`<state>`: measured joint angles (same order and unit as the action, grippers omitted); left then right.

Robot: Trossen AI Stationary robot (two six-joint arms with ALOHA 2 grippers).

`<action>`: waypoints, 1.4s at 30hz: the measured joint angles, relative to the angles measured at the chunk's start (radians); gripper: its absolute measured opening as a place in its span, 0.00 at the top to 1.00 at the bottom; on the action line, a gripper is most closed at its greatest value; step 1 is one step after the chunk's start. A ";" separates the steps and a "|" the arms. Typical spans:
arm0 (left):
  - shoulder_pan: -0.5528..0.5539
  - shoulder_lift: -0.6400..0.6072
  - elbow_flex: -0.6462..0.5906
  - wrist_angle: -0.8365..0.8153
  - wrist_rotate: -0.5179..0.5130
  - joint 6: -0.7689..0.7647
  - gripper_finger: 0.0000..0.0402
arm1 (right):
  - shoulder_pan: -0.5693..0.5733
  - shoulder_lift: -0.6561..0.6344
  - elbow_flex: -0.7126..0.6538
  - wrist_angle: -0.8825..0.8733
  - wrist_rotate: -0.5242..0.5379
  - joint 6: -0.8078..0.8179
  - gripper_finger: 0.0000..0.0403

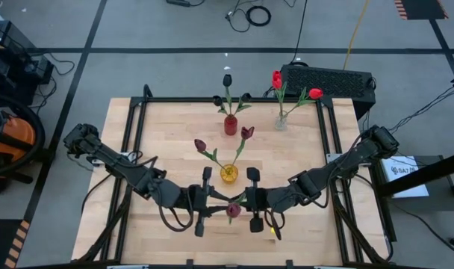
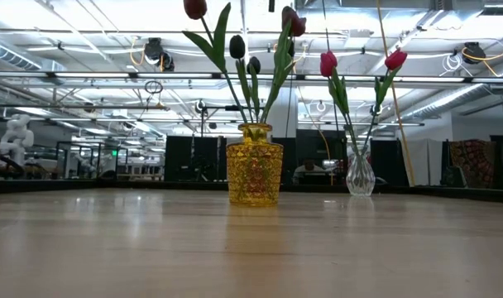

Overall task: Sort flowers into vase by color
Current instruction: Put the dark red flower into the yellow vase

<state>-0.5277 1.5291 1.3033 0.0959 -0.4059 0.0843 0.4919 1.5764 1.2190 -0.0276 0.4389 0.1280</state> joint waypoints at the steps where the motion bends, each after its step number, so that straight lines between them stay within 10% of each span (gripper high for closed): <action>1: 0.002 0.000 0.000 -0.006 0.000 0.000 0.82 | 0.000 0.000 0.000 -0.001 0.000 0.000 1.00; 23: 0.030 -0.004 0.000 -0.053 -0.004 0.004 0.99 | -0.002 -0.003 0.000 -0.016 0.002 0.000 0.94; 33: 0.041 -0.015 0.000 -0.115 -0.145 0.079 1.00 | 0.000 -0.106 0.000 -0.404 0.000 0.086 0.66; 42: 0.092 -0.010 -0.147 0.076 -0.105 0.252 1.00 | 0.001 -0.183 0.000 -0.654 0.005 0.195 0.65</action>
<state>-0.4359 1.5192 1.1563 0.1717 -0.5104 0.3368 0.4927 1.3936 1.2190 -0.6812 0.4443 0.3229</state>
